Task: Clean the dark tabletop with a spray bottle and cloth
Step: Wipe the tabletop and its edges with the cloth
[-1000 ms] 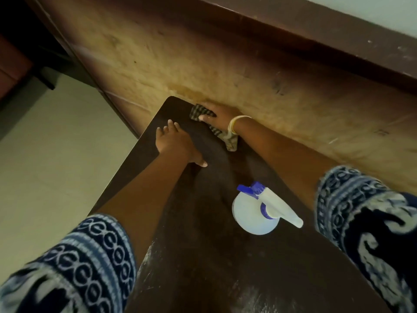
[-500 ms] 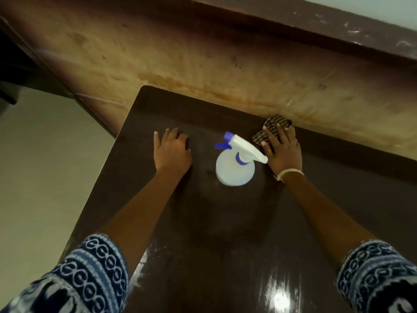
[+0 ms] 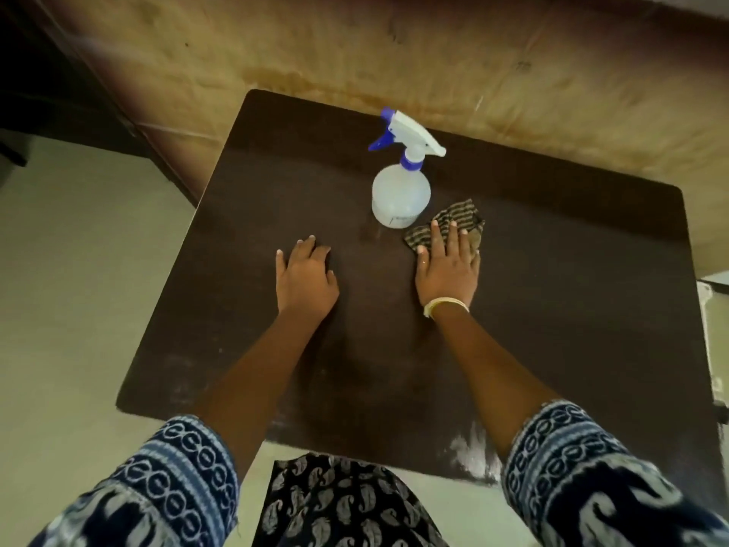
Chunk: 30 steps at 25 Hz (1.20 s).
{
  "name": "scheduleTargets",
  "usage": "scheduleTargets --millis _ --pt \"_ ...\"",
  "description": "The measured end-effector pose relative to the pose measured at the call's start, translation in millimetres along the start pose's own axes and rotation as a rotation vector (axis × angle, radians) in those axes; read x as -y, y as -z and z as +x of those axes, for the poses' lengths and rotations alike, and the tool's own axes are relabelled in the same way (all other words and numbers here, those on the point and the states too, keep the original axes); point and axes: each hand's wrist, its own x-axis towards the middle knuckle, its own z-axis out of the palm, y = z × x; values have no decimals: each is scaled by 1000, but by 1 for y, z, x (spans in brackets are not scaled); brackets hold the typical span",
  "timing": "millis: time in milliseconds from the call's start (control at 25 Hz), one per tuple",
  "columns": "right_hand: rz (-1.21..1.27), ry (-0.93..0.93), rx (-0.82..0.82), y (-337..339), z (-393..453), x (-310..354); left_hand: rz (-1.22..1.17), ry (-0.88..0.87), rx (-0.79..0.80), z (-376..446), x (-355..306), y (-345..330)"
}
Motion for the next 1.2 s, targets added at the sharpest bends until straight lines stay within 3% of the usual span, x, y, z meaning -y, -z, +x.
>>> scheduleTargets --millis 80,360,560,840,1000,1120,1200 --pt "30 22 7 -8 -36 18 3 -14 13 -34 7 -3" --pt "-28 396 99 -23 -151 56 -119 -38 89 -134 55 -2" --pt "-13 405 91 -37 -220 75 -489 43 37 -171 84 -2" --pt "126 300 0 -59 -292 106 -673 67 71 -213 108 -6" --pt "381 251 -30 -64 -323 121 -819 133 165 -224 125 -1" --pt "798 -13 133 -41 -333 123 -1053 305 266 -232 127 15" --pt "1246 -244 226 -25 -339 123 -1015 301 259 -239 127 25"
